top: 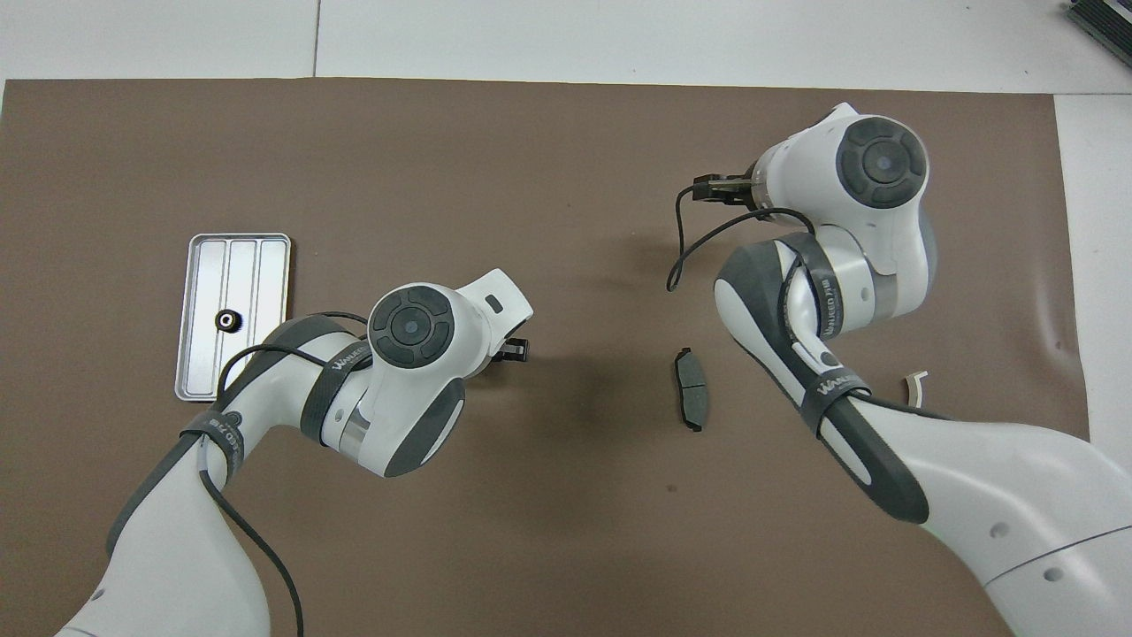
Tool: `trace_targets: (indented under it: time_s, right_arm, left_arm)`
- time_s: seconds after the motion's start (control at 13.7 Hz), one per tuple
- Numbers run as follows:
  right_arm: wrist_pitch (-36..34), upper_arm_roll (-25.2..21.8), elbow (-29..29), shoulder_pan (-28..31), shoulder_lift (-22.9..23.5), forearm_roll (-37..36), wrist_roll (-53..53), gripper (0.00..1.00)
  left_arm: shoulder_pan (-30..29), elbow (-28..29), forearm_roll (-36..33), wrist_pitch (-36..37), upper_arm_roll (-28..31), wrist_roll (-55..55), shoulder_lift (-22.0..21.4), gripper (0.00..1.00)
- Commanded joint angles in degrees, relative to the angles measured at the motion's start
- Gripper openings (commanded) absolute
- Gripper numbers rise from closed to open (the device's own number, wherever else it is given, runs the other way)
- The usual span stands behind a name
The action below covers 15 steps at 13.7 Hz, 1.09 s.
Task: Pick bearing gear from pile to tray
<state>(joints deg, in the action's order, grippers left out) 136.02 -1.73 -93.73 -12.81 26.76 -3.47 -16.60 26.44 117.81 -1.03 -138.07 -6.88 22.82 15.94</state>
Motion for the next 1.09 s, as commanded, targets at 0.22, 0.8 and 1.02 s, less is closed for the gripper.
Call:
trace_targets:
  time_s: [0.22, 0.8, 1.02]
  right_arm:
    - [4.8, 1.7, 2.2, 9.0, 5.9, 2.4, 15.3, 1.00]
    - [12.9, 1.7, 1.6, 11.0, 10.2, 2.6, 18.0, 0.90]
    - [13.0, 1.7, 1.1, 11.1, 10.2, 2.9, 17.8, 0.73]
  left_arm:
    - [0.7, 2.3, -0.6, -3.8, 1.1, -0.1, -0.5, 0.58]
    - [0.7, 3.5, -0.7, -4.4, 1.1, -0.5, -0.5, 0.29]
    - [0.6, 3.6, -0.7, -4.2, 1.1, -0.6, -0.5, 0.16]
